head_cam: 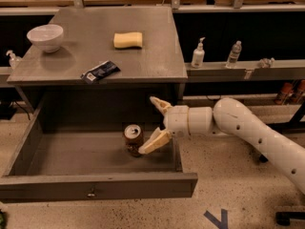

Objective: Place orange can into top drawer

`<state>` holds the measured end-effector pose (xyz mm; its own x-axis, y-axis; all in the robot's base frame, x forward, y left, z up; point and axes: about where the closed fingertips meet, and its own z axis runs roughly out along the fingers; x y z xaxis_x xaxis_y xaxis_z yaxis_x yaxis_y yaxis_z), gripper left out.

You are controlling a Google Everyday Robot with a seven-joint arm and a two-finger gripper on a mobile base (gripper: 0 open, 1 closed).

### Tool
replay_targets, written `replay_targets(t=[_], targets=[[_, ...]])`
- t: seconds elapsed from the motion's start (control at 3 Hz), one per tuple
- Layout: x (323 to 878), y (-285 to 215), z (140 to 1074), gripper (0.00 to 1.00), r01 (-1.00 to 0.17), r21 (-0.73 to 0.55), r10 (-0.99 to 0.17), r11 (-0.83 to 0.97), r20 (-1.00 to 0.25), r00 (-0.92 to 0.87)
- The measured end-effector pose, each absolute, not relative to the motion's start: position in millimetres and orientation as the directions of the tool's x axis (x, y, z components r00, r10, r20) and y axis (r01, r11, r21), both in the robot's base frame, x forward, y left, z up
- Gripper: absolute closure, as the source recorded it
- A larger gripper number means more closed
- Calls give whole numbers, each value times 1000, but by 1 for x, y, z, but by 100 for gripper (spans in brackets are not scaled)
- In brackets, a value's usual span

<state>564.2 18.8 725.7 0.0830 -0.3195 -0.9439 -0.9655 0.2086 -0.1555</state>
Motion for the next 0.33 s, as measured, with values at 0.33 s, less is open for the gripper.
replay_targets(t=[0.33], targets=[[564,-2,723,0,-974,-92,-272,208,-962,33]])
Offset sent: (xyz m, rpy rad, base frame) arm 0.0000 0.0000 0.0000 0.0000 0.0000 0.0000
